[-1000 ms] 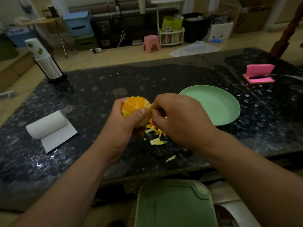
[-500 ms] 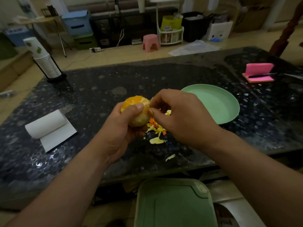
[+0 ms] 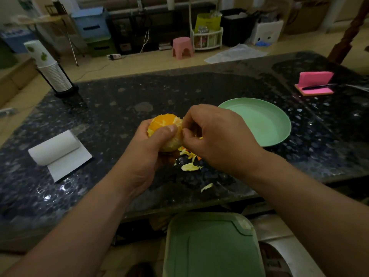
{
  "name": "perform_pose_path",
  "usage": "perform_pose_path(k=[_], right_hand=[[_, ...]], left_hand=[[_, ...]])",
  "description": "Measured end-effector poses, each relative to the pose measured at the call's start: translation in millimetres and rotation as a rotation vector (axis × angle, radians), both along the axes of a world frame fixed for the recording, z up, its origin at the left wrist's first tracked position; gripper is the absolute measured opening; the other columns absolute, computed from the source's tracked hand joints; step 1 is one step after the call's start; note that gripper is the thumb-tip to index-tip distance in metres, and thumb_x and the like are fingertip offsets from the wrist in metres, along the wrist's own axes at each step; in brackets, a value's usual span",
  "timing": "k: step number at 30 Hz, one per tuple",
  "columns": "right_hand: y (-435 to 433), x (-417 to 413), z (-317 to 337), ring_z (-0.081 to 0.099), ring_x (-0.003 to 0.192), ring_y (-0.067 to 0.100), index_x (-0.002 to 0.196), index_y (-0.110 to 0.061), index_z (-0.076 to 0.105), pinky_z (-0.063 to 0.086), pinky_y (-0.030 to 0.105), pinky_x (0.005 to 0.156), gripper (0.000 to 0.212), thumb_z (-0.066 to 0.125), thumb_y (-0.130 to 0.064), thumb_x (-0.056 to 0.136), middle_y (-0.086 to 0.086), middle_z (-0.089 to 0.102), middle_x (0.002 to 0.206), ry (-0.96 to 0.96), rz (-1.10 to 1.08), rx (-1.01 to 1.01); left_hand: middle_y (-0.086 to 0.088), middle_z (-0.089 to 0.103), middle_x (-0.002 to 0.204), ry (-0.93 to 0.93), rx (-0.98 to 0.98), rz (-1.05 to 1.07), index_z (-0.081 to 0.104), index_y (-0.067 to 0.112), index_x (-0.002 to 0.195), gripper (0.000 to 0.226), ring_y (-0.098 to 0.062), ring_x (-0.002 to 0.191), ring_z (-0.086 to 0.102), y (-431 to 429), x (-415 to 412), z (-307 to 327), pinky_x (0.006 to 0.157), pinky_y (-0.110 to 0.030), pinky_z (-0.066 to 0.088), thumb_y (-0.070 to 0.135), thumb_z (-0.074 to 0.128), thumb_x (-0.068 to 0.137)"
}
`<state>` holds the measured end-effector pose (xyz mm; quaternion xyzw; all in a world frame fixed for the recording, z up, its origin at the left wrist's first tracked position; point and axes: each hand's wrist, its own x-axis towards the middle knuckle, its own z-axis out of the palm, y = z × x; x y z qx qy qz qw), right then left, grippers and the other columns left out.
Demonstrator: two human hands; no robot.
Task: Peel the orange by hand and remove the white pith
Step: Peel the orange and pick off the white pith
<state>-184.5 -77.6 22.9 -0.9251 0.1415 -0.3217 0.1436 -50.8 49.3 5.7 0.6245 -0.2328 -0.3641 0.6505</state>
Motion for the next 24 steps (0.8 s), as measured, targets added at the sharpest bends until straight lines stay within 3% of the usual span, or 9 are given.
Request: perform_pose_path(k=[10, 15, 20, 24], right_hand=[[3, 5, -3, 0.051, 0.067, 0.016, 0.084, -0.019, 0.062, 0.046, 0.037, 0.057, 0.006, 0.066, -0.02, 0.089, -0.005, 0.059, 0.077, -0.087, -0.022, -0.011], [-1, 1, 1, 0.054, 0.068, 0.011, 0.087, -0.017, 0.066, 0.049, 0.037, 0.061, 0.006, 0.071, -0.019, 0.088, -0.008, 0.062, 0.077, -0.093, 0.03, 0.186], [-8, -3, -2, 0.057, 0.071, 0.01, 0.09, -0.019, 0.067, 0.048, 0.031, 0.063, 0.005, 0.07, -0.02, 0.093, -0.009, 0.063, 0.078, -0.056, 0.01, 0.294], [-16, 1, -13, 0.061, 0.074, 0.005, 0.106, -0.024, 0.072, 0.046, 0.03, 0.064, 0.012, 0.06, -0.023, 0.104, -0.012, 0.068, 0.085, 0.059, -0.057, 0.383]], left_hand=[[-0.014, 0.067, 0.107, 0.117, -0.03, -0.028, 0.056, 0.007, 0.135, 0.064, -0.017, 0.071, 0.067, -1, -1, 1, 0.056, -0.028, 0.055, 0.038, 0.068, 0.08], [-0.013, 0.067, 0.096, 0.223, -0.079, -0.113, 0.067, 0.009, 0.118, 0.04, -0.018, 0.068, 0.062, 3, 2, 6, 0.056, -0.026, 0.054, 0.037, 0.061, 0.09], [-0.015, 0.07, 0.099, 0.305, -0.142, -0.127, 0.069, 0.009, 0.119, 0.046, -0.019, 0.067, 0.06, 6, 7, 8, 0.051, -0.025, 0.051, 0.039, 0.061, 0.084], [-0.02, 0.068, 0.108, 0.341, -0.164, -0.148, 0.068, 0.009, 0.125, 0.054, -0.021, 0.07, 0.061, 9, 13, 5, 0.053, -0.027, 0.052, 0.039, 0.068, 0.081]])
